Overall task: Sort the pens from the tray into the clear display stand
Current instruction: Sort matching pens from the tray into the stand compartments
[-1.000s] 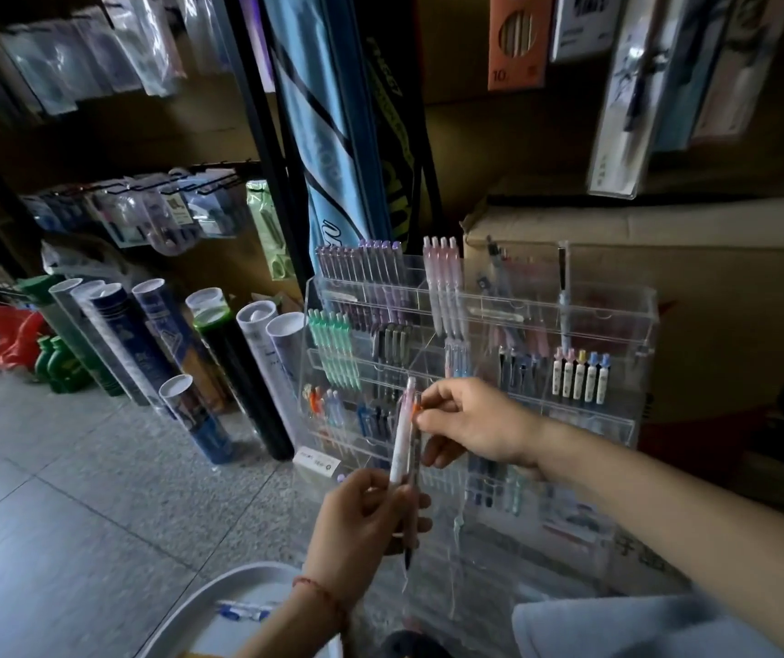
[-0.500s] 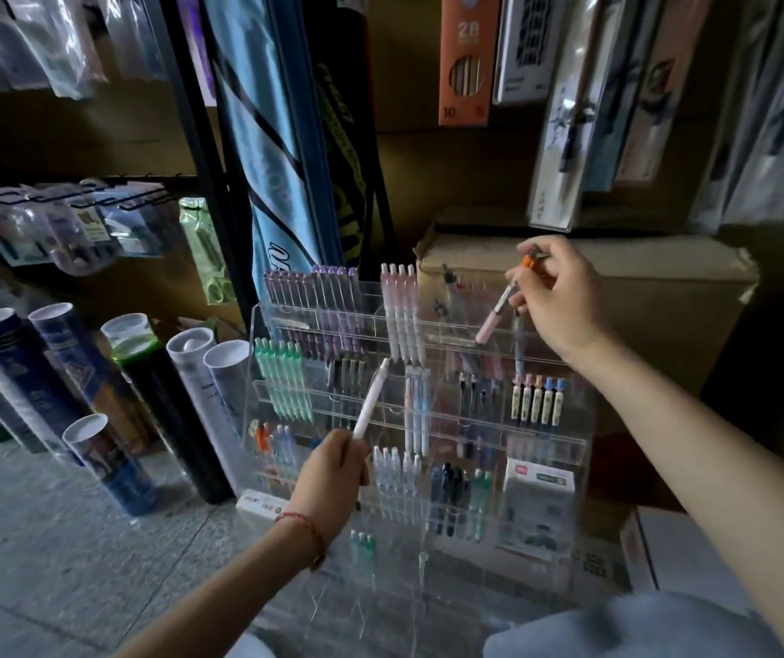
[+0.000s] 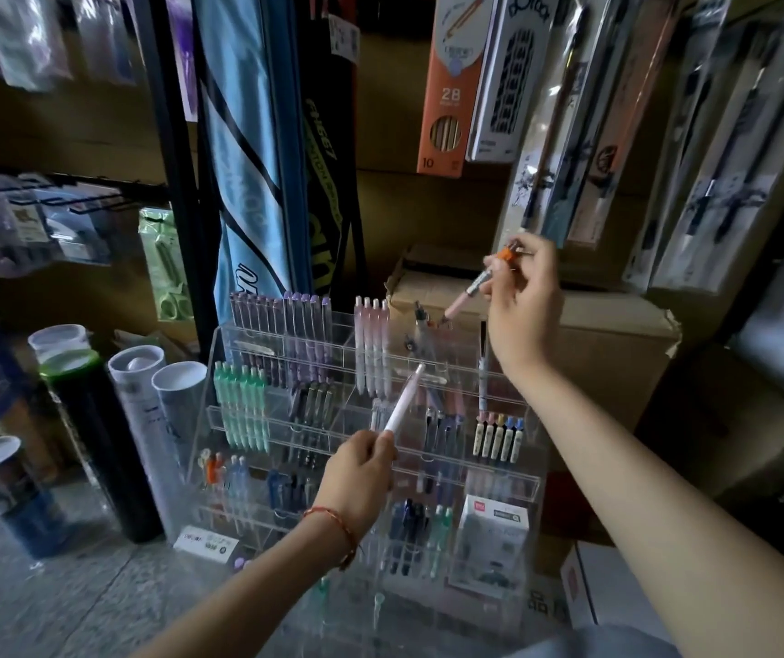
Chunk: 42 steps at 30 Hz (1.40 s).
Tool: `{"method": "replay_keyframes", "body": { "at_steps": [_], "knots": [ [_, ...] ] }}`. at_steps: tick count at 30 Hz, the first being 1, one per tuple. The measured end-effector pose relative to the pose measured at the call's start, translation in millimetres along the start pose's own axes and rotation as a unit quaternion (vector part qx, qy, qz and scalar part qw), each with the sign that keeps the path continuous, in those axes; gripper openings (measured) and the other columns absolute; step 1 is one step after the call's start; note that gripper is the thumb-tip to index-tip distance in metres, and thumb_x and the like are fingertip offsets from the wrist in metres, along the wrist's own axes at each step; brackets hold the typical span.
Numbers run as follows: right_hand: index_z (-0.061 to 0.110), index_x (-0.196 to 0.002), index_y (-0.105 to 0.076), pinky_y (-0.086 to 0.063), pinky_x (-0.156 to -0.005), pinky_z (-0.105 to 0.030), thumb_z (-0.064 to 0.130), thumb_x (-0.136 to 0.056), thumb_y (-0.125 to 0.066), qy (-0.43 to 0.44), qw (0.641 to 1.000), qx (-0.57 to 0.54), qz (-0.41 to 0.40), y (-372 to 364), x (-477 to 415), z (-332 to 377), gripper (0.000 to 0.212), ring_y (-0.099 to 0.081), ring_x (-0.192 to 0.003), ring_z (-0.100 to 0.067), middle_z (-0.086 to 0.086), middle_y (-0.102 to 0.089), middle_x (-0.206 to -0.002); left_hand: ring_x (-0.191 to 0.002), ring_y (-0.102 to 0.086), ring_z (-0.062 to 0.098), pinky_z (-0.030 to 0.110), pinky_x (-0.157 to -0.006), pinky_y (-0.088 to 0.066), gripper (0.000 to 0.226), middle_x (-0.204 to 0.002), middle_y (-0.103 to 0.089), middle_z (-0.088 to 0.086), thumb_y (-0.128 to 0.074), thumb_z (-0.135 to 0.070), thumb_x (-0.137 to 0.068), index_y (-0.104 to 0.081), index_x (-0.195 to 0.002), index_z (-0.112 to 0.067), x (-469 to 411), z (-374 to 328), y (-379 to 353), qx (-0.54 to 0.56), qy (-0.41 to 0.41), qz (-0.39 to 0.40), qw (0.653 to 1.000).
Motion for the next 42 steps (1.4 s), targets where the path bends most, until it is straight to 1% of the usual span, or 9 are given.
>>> {"method": "replay_keyframes", "body": {
  "at_steps": [5, 10, 13, 16, 20, 23, 28, 35, 42],
  "knots": [
    [0.010, -0.125, -0.041, -0.043, -0.051, -0.021, 0.011, -0.095, -0.048, -0.067, 0.978, 0.143, 0.136, -27, 3, -25, 0.031, -0.062, -0.072, -0.023, -0.007, -0.063, -0.089, -0.048, -0.038, 0.008, 0.015, -0.041, -0.030, 0.030, -0.061, -0.048, -0.002, -0.036, -0.025, -0.099, -0.053, -0.077, -0.014, 4, 2, 14, 0.017, -0.002, -0.020, 1.000],
    [0.022, -0.106, -0.053, -0.035, -0.095, -0.038, 0.028, -0.093, -0.054, -0.066, 0.873, 0.374, 0.306, -53, 1, -35, 0.014, -0.056, -0.093, -0.024, 0.000, -0.065, -0.095, -0.047, -0.038, 0.008, 0.015, -0.041, -0.030, 0.029, -0.061, -0.049, -0.003, -0.035, -0.025, -0.099, -0.053, -0.078, -0.016, 7, 1, 20, 0.025, -0.006, -0.023, 0.999],
    [0.022, -0.095, -0.063, -0.039, -0.098, -0.042, 0.031, -0.094, -0.052, -0.129, 0.861, 0.355, 0.342, -56, 1, -39, 0.014, -0.058, -0.095, -0.024, 0.000, -0.067, -0.098, -0.047, -0.036, 0.007, 0.012, -0.040, -0.029, 0.029, -0.060, -0.046, -0.003, -0.034, -0.023, -0.100, -0.051, -0.077, -0.016, 8, -5, 19, 0.045, -0.007, -0.012, 0.999],
    [0.020, -0.105, -0.067, -0.041, -0.092, -0.038, 0.025, -0.096, -0.048, -0.063, 0.866, 0.401, 0.292, -47, -7, -20, 0.022, -0.054, -0.105, -0.027, -0.004, -0.066, -0.109, -0.050, -0.037, 0.009, 0.018, -0.046, -0.030, 0.028, -0.060, -0.047, -0.002, -0.034, -0.019, -0.100, -0.051, -0.078, -0.016, 9, -6, 16, 0.082, 0.006, 0.001, 0.997],
    [0.012, -0.107, -0.065, -0.046, -0.063, -0.028, 0.012, -0.095, -0.047, -0.078, 0.923, 0.219, 0.308, -40, 7, 20, 0.022, -0.055, -0.069, -0.017, -0.003, -0.067, -0.095, -0.054, -0.044, 0.010, 0.020, -0.052, -0.036, 0.021, -0.066, -0.055, 0.002, -0.040, -0.015, -0.098, -0.053, -0.081, -0.013, 9, -5, 14, 0.112, 0.007, -0.002, 0.994],
    [0.009, -0.112, -0.062, -0.049, -0.062, -0.020, 0.008, -0.096, -0.044, -0.259, 0.860, 0.011, 0.439, -42, 41, 28, 0.024, -0.057, -0.068, -0.012, -0.008, -0.064, -0.098, -0.055, -0.051, 0.009, 0.014, -0.048, -0.042, 0.016, -0.068, -0.059, 0.004, -0.046, -0.013, -0.096, -0.052, -0.081, -0.009, 11, -8, 12, 0.136, -0.001, -0.007, 0.991],
    [0.000, -0.112, -0.060, -0.054, -0.062, -0.019, 0.004, -0.096, -0.043, -0.367, 0.793, -0.211, 0.437, -36, 50, 28, 0.024, -0.059, -0.069, -0.013, -0.010, -0.062, -0.087, -0.046, -0.058, 0.002, 0.013, -0.043, -0.042, 0.015, -0.069, -0.061, 0.007, -0.046, -0.011, -0.095, -0.053, -0.083, -0.007, 13, -11, 9, 0.183, 0.000, -0.018, 0.983],
    [0.004, -0.098, -0.063, -0.051, -0.056, -0.016, 0.000, -0.085, -0.059, -0.320, 0.836, -0.183, 0.407, -46, 44, 24, 0.014, -0.058, -0.059, -0.009, -0.014, -0.069, -0.091, -0.041, -0.050, 0.002, 0.013, -0.042, -0.040, 0.019, -0.064, -0.054, 0.003, -0.042, -0.010, -0.097, -0.055, -0.085, -0.006, -6, -24, 2, 0.226, -0.004, 0.029, 0.974],
    [0.010, -0.095, -0.063, -0.051, -0.057, -0.017, 0.006, -0.092, -0.054, -0.308, 0.862, -0.174, 0.363, -76, 16, 28, 0.011, -0.056, -0.065, -0.009, -0.002, -0.061, -0.078, -0.066, -0.051, 0.008, 0.011, -0.058, -0.042, 0.026, -0.070, -0.055, -0.003, -0.064, -0.006, -0.083, -0.049, -0.067, -0.020, -46, -46, 24, 0.150, -0.090, -0.233, 0.957]
  ]
}}
Point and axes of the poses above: each hand's wrist, its own x-axis away from the middle knuckle, its own y-axis out of the back of the hand, z = x × y, the point moved 5 cm from there along -x, towards the middle knuckle
